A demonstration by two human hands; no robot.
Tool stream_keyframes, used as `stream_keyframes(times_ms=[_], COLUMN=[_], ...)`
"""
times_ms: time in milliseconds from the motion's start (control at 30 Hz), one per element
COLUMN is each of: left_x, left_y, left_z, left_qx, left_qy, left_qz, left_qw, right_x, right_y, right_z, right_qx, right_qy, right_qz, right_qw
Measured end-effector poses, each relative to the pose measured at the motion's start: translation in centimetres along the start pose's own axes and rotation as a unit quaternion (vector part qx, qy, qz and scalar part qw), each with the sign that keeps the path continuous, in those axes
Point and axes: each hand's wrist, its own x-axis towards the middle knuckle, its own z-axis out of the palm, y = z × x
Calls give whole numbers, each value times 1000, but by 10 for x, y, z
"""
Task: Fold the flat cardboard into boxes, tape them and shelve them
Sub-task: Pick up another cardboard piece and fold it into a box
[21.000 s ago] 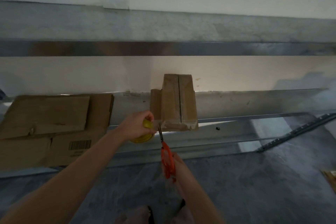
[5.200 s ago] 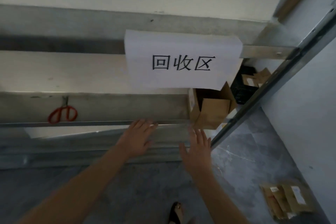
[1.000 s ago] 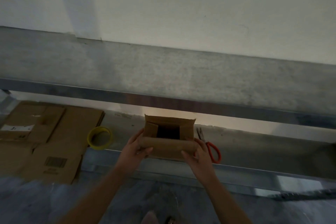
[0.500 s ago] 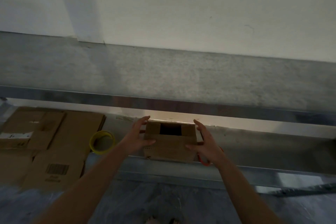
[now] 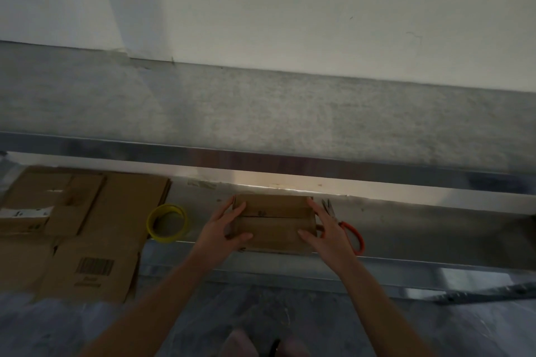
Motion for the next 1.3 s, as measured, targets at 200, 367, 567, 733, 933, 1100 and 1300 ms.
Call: stream_keyframes(times_ms=[200, 367, 567, 733, 933, 1100, 1300], left_x=[-12, 4, 34, 41, 59, 49, 36], left_y=[-7, 11, 26, 23, 36, 26, 25], left_z=[5, -3, -16, -16, -18, -17, -15], left_qx=[19, -3, 26, 9, 10, 17, -15], left_qy=[-11, 22, 4, -8, -19, -35, -34], left_qz=[-19, 7, 15, -9, -53, -58, -68], left_qw=[1000, 1000, 1000, 1000, 998, 998, 997], right_x=[-7, 12, 25, 33, 56, 46, 34], right_y=[6, -5, -5, 0, -10, -5, -3], right_z=[6, -2, -3, -3, -9, -10, -8], right_qx=[14, 38, 82, 72, 92, 85, 70], right_qy=[-9, 32, 38, 24, 6, -8, -26], right_qz=[7, 10, 23, 55, 101, 103, 91], right_qw=[1000, 999, 996, 996, 991, 991, 993])
